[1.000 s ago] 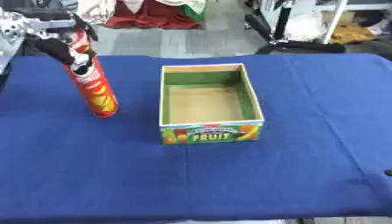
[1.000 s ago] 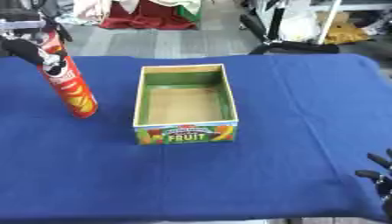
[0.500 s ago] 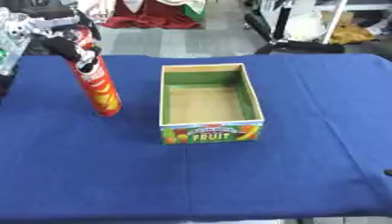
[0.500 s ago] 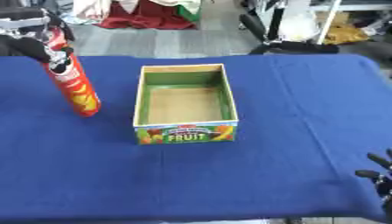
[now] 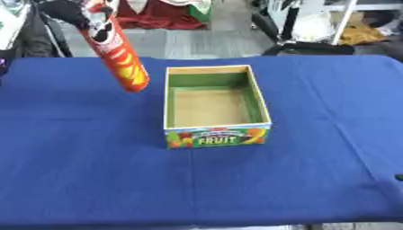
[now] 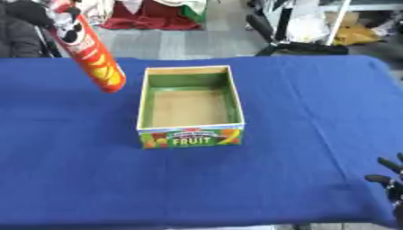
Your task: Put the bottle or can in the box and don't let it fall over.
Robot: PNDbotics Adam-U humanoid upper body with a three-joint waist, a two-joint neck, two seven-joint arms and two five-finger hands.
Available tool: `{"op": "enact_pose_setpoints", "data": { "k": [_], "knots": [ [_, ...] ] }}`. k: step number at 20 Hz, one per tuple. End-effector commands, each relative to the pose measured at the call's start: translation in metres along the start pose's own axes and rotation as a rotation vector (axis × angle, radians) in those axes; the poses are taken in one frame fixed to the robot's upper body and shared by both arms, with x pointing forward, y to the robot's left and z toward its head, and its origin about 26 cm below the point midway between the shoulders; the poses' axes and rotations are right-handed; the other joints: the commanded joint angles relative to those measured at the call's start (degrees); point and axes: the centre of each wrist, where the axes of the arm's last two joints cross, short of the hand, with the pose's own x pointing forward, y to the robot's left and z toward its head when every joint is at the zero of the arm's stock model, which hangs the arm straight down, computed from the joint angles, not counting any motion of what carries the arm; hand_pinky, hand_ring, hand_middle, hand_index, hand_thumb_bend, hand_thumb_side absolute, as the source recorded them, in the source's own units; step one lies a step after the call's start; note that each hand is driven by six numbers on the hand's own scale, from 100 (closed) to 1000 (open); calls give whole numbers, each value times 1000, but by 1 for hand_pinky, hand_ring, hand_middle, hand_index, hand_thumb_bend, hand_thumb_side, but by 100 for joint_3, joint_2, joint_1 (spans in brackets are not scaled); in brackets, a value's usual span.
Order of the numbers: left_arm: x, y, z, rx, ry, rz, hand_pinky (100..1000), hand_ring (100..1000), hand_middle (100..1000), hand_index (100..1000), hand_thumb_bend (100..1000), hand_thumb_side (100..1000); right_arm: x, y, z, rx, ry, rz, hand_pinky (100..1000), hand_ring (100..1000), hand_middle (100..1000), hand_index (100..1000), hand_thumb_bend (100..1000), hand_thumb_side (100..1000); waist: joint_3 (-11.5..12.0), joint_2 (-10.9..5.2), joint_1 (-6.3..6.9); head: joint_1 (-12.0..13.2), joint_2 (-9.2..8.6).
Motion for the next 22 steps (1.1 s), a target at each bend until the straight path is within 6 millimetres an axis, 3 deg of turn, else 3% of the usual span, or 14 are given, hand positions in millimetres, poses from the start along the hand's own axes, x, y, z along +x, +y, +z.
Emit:
{"op": "enact_pose_setpoints", "data": {
  "k": [1, 6, 13, 14, 16, 17, 18, 19, 22],
  "knots": [
    [23, 25, -7, 57, -79, -15, 100, 128, 227, 655, 100, 292, 9, -6, -4, 12, -14, 25, 1000, 618, 822, 1000, 100, 729, -19, -87, 0, 26, 30],
    [60, 21, -36, 39, -208, -26, 100, 131, 229, 653, 100, 288, 9, -3, -5, 26, -12, 21, 1000, 617, 822, 1000, 100, 729, -88, -74, -10, 67, 30],
    [98, -14, -71, -18, -321, -35, 100, 156, 254, 673, 100, 278, 9, 5, -12, 59, -23, 3, 1000, 618, 822, 1000, 100, 730, -261, 5, -61, 92, -10],
    [102, -20, -75, -22, -326, -42, 100, 174, 273, 686, 100, 275, 10, 6, -13, 63, -24, 0, 1000, 618, 822, 1000, 100, 730, -279, 14, -67, 89, -30],
    [107, -35, -81, -31, -336, -56, 100, 353, 445, 803, 100, 255, 10, 8, -14, 69, -25, -3, 1000, 618, 822, 1000, 100, 731, -305, 29, -76, 75, -64],
    [110, -42, -84, -37, -345, -67, 264, 456, 522, 855, 100, 248, 9, 9, -15, 71, -25, -5, 1000, 618, 822, 1000, 100, 732, -311, 35, -78, 67, -84],
    [112, -47, -85, -37, -354, -82, 491, 583, 635, 923, 100, 326, 9, 9, -15, 72, -24, -5, 1000, 618, 821, 1000, 100, 732, -313, 39, -79, 59, -98],
    [114, -51, -86, -33, -368, -101, 671, 727, 746, 977, 100, 526, 9, 9, -15, 72, -23, -6, 1000, 618, 821, 1000, 100, 732, -311, 43, -81, 49, -112],
    [113, -58, -84, 0, -403, -138, 870, 878, 858, 1000, 106, 799, 9, 9, -15, 69, -24, -6, 1000, 618, 821, 1000, 100, 732, -296, 50, -86, 8, -125]
  ]
}}
